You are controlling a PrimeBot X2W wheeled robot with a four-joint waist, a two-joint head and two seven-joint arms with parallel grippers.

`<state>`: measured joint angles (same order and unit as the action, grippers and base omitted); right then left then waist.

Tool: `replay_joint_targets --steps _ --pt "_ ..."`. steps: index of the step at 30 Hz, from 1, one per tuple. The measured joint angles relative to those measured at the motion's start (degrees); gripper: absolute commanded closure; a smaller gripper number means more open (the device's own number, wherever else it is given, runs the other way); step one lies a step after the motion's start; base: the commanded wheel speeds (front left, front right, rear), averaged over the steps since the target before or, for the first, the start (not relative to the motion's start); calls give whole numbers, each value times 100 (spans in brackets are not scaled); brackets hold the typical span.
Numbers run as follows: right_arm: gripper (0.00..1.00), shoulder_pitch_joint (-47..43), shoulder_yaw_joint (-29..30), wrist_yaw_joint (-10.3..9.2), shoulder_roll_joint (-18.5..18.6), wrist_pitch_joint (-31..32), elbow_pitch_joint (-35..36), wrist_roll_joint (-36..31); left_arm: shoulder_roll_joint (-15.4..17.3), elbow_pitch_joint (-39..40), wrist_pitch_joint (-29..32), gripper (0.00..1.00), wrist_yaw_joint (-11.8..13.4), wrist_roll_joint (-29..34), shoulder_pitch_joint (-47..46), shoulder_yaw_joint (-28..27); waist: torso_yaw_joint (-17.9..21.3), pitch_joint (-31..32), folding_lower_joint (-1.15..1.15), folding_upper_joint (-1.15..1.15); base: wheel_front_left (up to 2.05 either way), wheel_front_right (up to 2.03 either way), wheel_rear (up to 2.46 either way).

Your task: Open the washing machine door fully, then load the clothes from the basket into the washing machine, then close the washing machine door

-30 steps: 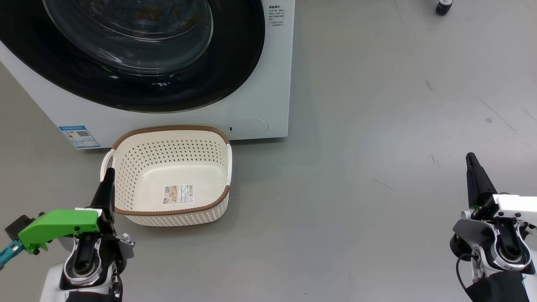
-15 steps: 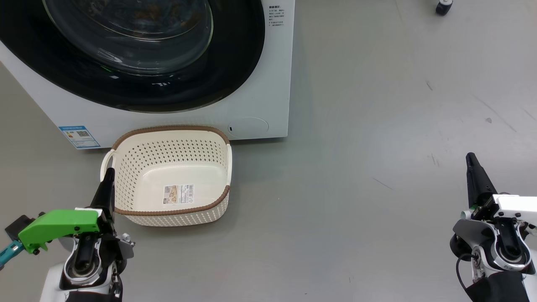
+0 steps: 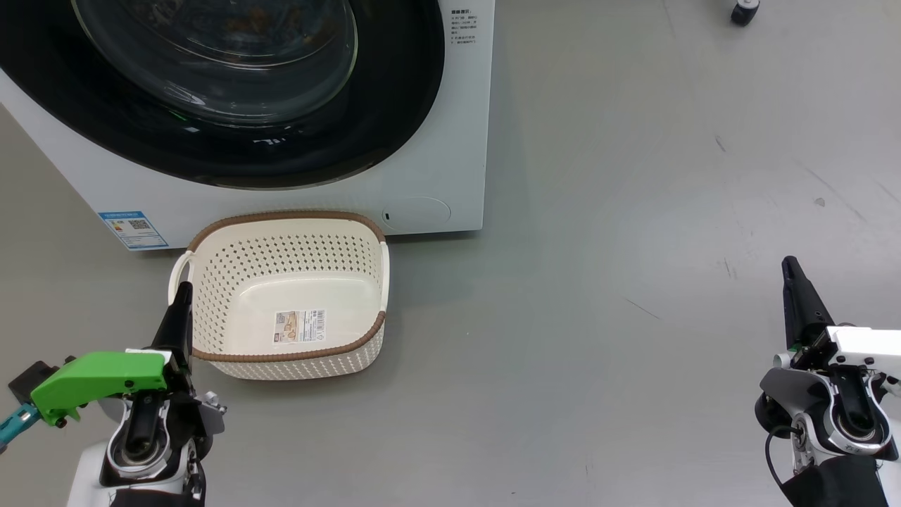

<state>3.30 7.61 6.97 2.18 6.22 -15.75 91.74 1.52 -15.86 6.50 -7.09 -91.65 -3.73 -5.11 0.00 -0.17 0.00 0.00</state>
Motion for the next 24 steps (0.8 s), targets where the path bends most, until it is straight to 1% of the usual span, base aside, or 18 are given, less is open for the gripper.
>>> replay_joint_targets --steps 24 --pt "100 0 1 0 0 0 0 0 0 1 0 100 0 0 0 0 0 0 0 0 0 0 0"
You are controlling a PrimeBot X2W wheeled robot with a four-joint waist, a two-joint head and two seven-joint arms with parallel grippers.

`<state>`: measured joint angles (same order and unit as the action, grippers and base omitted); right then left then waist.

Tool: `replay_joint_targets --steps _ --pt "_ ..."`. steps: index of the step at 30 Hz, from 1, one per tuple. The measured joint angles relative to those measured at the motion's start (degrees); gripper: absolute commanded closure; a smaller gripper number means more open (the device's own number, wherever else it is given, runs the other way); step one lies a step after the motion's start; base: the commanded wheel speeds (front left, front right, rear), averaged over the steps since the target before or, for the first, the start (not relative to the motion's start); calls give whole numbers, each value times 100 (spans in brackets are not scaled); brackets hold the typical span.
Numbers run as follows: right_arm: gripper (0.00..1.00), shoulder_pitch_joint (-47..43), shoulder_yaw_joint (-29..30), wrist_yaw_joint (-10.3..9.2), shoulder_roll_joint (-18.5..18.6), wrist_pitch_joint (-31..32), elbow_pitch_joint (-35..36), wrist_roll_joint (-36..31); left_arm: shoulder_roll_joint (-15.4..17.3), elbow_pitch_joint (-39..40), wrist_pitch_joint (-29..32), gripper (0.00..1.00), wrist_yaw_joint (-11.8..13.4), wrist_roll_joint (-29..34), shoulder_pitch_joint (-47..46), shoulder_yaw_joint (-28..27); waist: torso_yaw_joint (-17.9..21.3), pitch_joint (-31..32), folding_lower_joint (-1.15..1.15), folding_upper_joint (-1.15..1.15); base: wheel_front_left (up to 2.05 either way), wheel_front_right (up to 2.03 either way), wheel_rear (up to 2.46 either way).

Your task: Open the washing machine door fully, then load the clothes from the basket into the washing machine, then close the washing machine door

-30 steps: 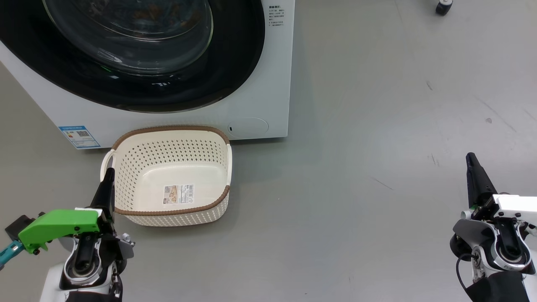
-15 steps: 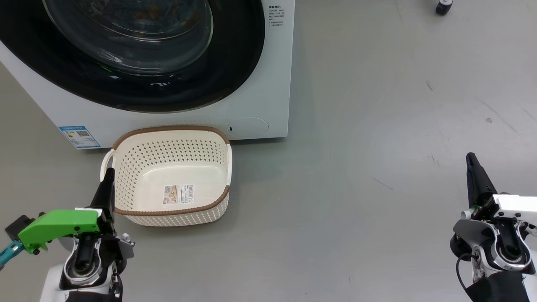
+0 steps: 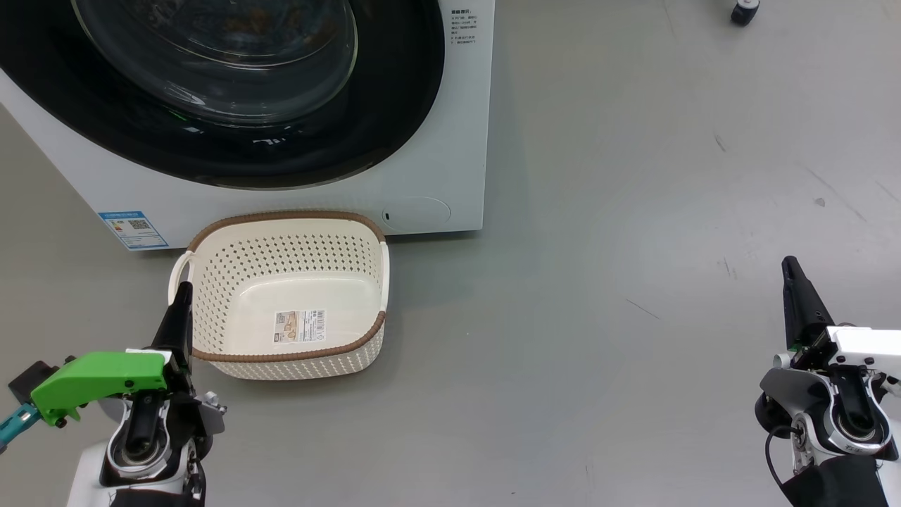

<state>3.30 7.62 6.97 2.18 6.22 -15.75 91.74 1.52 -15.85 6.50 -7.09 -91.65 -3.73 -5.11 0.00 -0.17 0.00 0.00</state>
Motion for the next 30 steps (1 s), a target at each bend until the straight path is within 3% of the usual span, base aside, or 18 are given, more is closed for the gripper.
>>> replay_joint_targets --steps 30 --pt "100 0 0 0 0 0 1 0 0 0 0 100 0 0 0 1 0 0 0 0 0 0 0"
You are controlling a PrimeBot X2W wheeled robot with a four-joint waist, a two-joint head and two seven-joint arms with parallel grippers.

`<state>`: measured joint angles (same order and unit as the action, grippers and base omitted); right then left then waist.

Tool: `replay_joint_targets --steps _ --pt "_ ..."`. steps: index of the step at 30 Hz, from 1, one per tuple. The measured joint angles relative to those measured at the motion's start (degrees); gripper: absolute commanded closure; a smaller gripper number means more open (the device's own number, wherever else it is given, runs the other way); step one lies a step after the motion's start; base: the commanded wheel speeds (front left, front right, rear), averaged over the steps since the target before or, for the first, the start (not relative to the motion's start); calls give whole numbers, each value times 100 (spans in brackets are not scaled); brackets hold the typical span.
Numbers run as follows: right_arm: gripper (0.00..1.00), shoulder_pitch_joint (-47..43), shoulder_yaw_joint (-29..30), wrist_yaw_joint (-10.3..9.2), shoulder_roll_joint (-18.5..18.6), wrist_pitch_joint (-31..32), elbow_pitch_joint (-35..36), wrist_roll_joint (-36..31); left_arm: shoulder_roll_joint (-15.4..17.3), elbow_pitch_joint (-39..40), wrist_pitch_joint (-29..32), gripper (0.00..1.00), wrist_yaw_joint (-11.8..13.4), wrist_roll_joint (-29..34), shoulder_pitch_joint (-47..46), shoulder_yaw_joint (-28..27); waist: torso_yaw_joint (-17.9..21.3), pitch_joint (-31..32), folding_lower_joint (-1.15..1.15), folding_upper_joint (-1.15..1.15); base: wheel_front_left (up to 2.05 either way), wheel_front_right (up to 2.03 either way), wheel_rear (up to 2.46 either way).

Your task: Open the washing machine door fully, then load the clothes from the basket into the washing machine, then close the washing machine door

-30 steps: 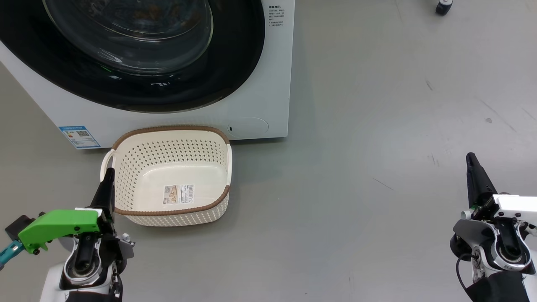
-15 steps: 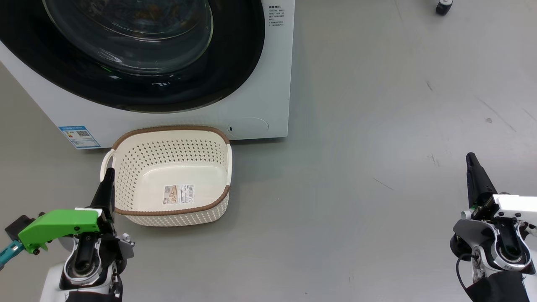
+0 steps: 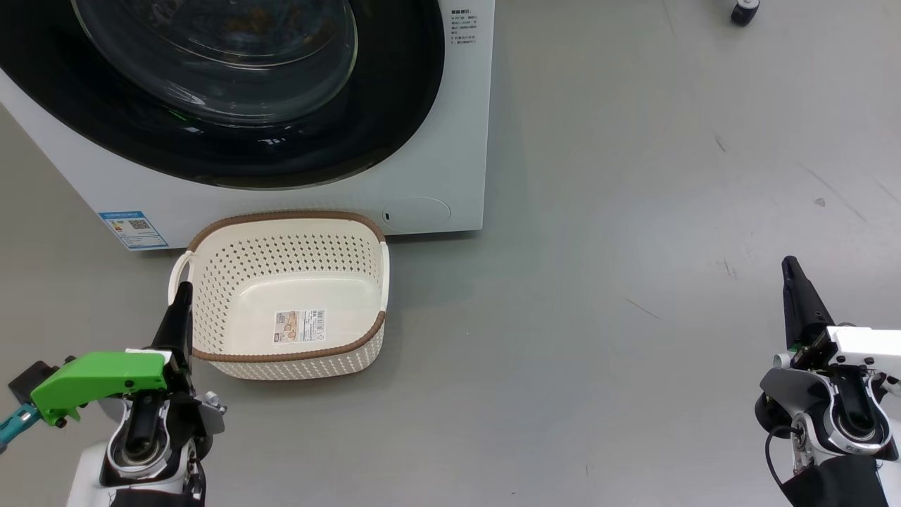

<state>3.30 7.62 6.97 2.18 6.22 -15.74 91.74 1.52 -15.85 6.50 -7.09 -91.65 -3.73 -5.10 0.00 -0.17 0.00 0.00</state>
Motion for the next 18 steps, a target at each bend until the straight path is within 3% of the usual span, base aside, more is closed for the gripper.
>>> replay_joint_targets --steps 18 --pt "100 0 0 0 0 0 0 0 0 0 0 100 0 0 0 0 0 0 0 0 0 0 0"
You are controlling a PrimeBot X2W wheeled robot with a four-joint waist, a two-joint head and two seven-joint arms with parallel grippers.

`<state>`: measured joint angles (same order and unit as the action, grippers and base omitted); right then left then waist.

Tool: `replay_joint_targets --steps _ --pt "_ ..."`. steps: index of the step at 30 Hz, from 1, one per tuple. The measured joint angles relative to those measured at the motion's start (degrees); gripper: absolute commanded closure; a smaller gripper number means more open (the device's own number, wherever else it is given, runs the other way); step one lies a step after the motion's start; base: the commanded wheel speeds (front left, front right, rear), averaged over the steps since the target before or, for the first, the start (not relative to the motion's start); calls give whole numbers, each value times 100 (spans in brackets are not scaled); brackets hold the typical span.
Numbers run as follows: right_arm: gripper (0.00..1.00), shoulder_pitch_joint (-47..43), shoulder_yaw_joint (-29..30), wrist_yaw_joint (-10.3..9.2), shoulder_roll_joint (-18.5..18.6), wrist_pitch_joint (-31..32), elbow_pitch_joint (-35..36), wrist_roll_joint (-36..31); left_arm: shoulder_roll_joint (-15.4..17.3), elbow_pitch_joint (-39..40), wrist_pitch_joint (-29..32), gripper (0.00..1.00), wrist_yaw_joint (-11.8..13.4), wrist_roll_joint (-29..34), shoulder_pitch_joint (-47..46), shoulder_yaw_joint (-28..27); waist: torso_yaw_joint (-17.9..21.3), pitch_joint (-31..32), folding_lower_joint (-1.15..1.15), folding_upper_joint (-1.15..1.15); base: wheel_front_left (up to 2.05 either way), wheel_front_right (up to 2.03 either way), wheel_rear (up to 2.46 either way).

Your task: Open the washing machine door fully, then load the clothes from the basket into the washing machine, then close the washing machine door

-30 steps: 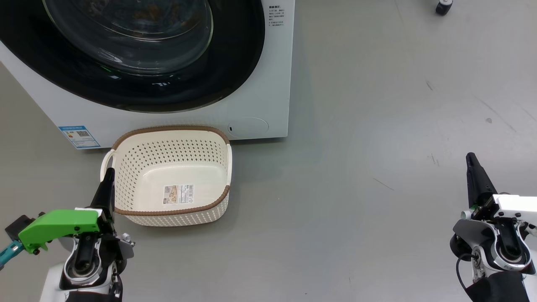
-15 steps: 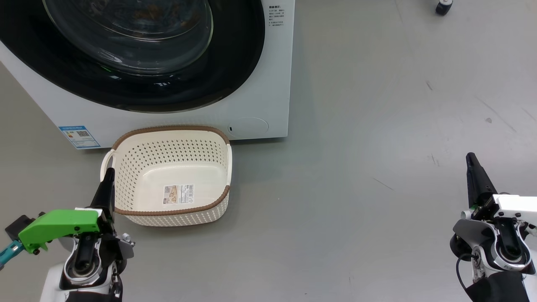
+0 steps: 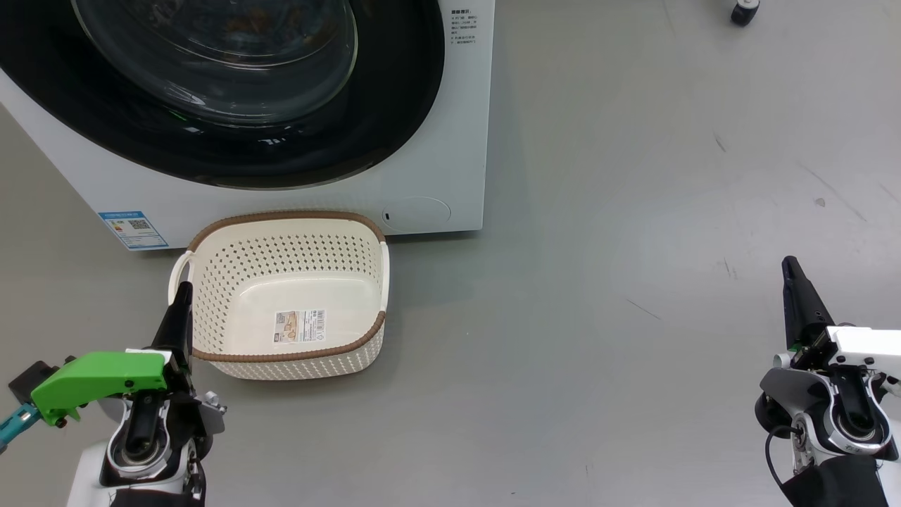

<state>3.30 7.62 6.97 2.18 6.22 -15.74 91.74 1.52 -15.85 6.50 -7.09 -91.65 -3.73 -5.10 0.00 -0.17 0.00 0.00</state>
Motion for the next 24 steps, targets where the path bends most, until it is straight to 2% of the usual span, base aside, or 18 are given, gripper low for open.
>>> replay_joint_targets --steps 24 --pt "100 0 0 0 0 0 0 0 0 1 0 100 0 -1 0 0 0 0 0 0 0 0 0"
